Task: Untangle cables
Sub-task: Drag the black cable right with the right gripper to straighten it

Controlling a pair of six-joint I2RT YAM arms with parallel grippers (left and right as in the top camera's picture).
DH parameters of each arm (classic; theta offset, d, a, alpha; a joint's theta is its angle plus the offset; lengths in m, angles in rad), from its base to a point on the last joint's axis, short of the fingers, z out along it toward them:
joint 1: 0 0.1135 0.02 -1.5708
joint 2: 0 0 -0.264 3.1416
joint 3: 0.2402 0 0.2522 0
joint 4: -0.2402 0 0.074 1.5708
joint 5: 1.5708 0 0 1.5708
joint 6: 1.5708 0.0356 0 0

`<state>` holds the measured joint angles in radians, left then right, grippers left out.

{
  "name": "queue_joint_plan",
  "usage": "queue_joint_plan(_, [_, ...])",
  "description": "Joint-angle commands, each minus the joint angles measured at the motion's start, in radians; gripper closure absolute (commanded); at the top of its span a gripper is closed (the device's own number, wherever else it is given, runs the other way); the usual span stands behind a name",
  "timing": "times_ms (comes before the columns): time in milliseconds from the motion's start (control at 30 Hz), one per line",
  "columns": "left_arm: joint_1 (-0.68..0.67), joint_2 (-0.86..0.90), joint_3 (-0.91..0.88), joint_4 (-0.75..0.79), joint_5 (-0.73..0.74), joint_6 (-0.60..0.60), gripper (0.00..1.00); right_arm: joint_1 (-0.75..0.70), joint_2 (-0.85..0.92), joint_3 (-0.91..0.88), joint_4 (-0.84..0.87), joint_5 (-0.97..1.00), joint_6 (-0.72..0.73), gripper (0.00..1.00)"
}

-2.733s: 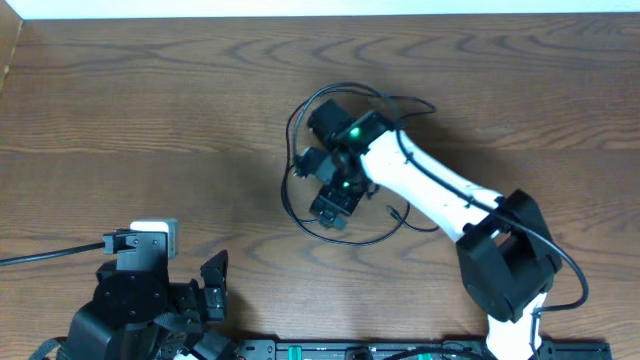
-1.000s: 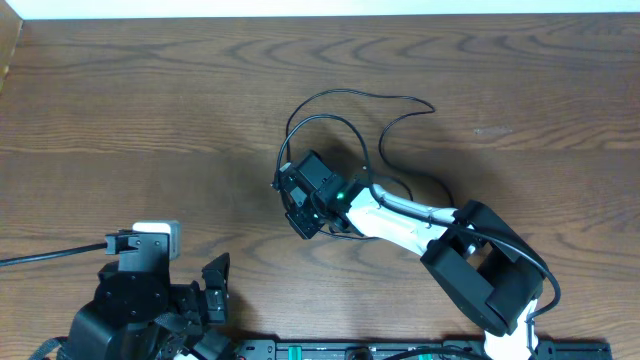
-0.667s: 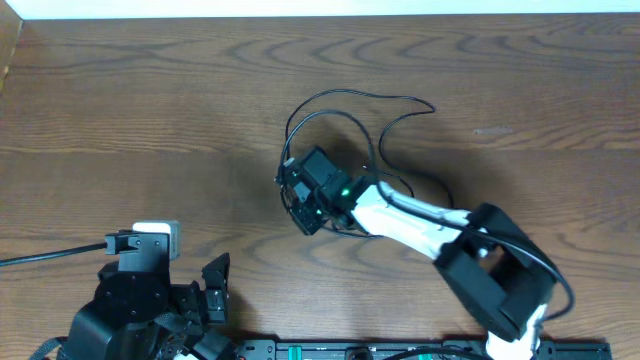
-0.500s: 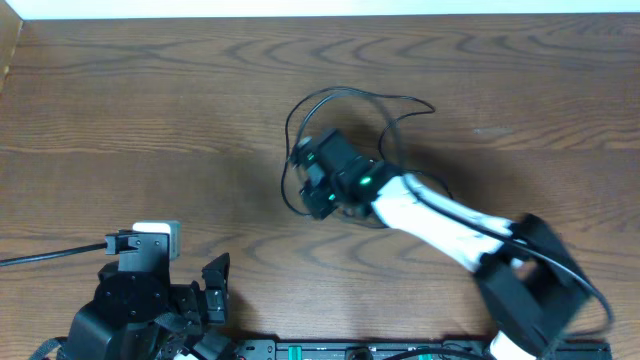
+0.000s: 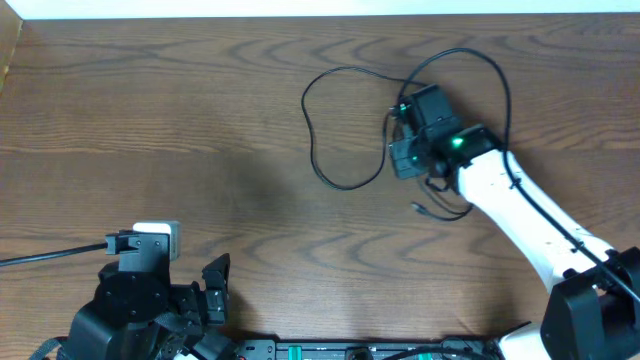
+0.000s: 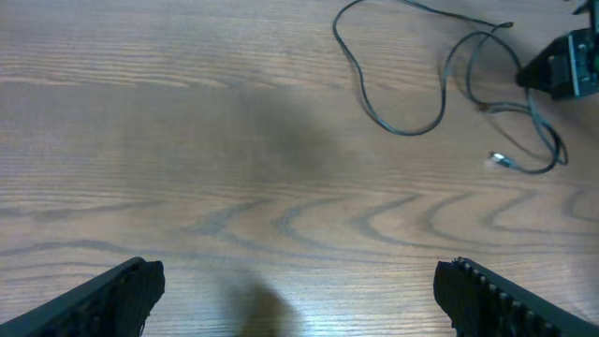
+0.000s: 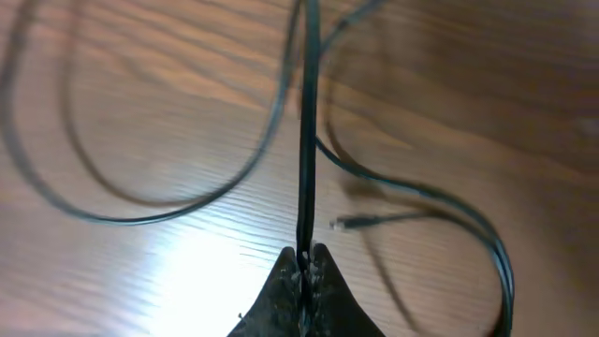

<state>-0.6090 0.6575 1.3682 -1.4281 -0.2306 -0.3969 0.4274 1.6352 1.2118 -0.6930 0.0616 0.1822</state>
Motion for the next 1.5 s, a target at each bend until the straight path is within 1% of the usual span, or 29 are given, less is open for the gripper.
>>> queue_joint_plan(0, [0.005,0.003,0.002,0.0,0.003,-0.013,0.02,-0.034,0.019,0.005,-0.02,0.037,0.019,0.99])
queue_joint_plan(167, [0.005,0.003,0.003,-0.001,0.01,-0.013,0.02,-0.048,0.055,0.005,-0.006,0.037,0.019,0.99])
queue_joint_plan(200, [0.005,0.003,0.002,0.0,0.01,-0.013,0.02,-0.049,0.072,0.005,0.008,0.037,0.019,0.98])
queue_joint_plan(233, [0.005,0.003,0.003,-0.001,0.01,-0.013,0.02,-0.049,0.083,0.005,0.021,0.037,0.019,0.94])
queue_joint_plan(267, [0.005,0.003,0.003,0.0,0.011,-0.013,0.02,-0.049,0.098,0.005,0.036,0.037,0.019,0.85])
queue_joint_plan(333, [0.005,0.003,0.003,0.0,0.013,-0.013,0.02,-0.049,0.122,0.005,0.066,0.037,0.019,0.55])
queue_joint_plan(367, [0.005,0.003,0.002,-0.001,0.013,-0.013,0.02,-0.049,0.133,0.005,0.08,0.037,0.019,0.36])
queue_joint_plan(400, [0.005,0.003,0.003,-0.001,0.013,-0.012,0.02,-0.051,0.144,0.005,0.097,0.037,0.018,0.23])
queue_joint_plan(433, [0.005,0.003,0.003,-0.001,0.013,-0.013,0.02,-0.054,0.154,0.005,0.116,0.036,0.011,0.14])
queue_joint_plan(500, [0.005,0.003,0.003,-0.001,0.013,-0.012,0.02,-0.059,0.167,0.005,0.149,0.036,0.011,0.05])
queue_joint_plan(600, [0.005,0.003,0.003,-0.001,0.013,-0.013,0.02,-0.062,0.177,0.005,0.2,0.033,0.011,0.01])
queue_joint_plan(933, [0.005,0.003,0.003,-0.001,0.017,-0.013,0.02,-0.062,0.204,0.005,0.361,0.033,0.004,0.01])
queue_joint_plan(1133, [0.005,0.003,0.003,-0.001,0.036,-0.013,0.02,-0.062,0.301,0.005,0.415,0.026,0.004,0.01])
queue_joint_plan(1467, [0.005,0.003,0.003,-0.001,0.039,-0.013,0.02,-0.062,0.443,0.005,0.484,-0.069,0.005,0.01])
